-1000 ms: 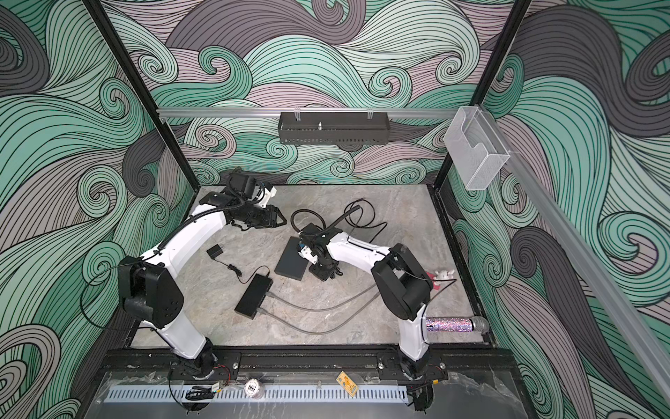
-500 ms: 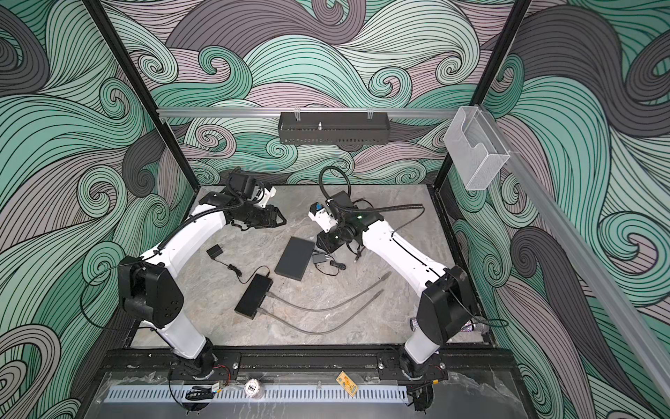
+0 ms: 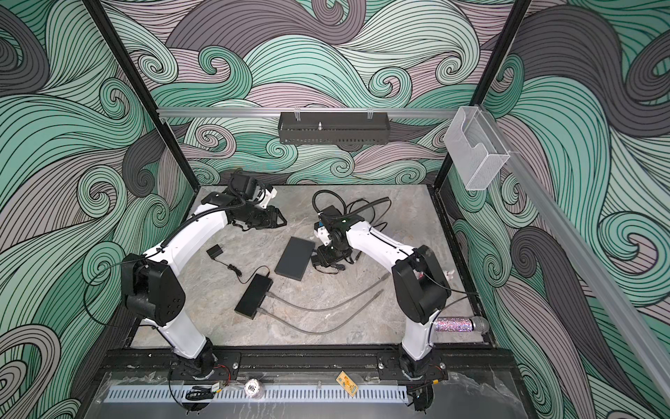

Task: Insert the plug into the switch port

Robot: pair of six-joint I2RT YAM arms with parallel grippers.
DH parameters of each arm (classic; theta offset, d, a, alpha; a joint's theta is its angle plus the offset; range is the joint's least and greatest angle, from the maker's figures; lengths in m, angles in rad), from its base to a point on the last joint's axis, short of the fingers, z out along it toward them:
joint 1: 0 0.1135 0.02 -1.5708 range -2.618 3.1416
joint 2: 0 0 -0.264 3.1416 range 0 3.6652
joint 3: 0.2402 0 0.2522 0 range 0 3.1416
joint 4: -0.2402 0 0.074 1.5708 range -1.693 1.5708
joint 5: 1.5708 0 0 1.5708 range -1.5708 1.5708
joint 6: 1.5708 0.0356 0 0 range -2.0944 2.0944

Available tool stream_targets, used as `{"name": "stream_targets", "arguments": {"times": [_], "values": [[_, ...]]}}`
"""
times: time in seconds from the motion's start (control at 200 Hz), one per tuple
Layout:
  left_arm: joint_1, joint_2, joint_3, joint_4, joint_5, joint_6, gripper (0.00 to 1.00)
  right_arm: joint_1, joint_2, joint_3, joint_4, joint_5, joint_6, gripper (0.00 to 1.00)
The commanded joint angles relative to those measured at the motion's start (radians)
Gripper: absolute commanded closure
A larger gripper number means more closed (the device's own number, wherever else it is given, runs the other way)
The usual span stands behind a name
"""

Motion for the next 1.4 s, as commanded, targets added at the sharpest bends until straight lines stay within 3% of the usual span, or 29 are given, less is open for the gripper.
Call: {"name": "stream_targets", "arguments": {"times": [0.0, 0.1, 0.265, 0.756, 0.921, 1.396], "values": [[0.008, 0.009, 0.008, -0.006, 0.008, 0.006, 0.52, 0.042, 0.002, 0.001, 0.074, 0.05, 0.133, 0.42], [0.008, 0.007, 0.007, -0.007, 0.007, 0.005, 0.52, 0.082, 0.042, 0.049, 0.072, 0.156, 0.179, 0.35], [0.01, 0.006, 0.007, -0.005, 0.012, 0.002, 0.52, 0.084, 0.153, 0.114, 0.045, 0.254, 0.239, 0.32], [0.009, 0.007, 0.008, -0.004, 0.02, 0.001, 0.52, 0.1, 0.319, 0.26, 0.01, 0.284, 0.2, 0.4], [0.01, 0.011, 0.008, -0.005, 0.02, 0.002, 0.52, 0.102, 0.322, 0.256, 0.009, 0.269, 0.179, 0.51], [0.009, 0.013, 0.008, -0.008, 0.011, 0.007, 0.52, 0.11, 0.323, 0.243, -0.038, 0.27, 0.159, 0.43]]}}
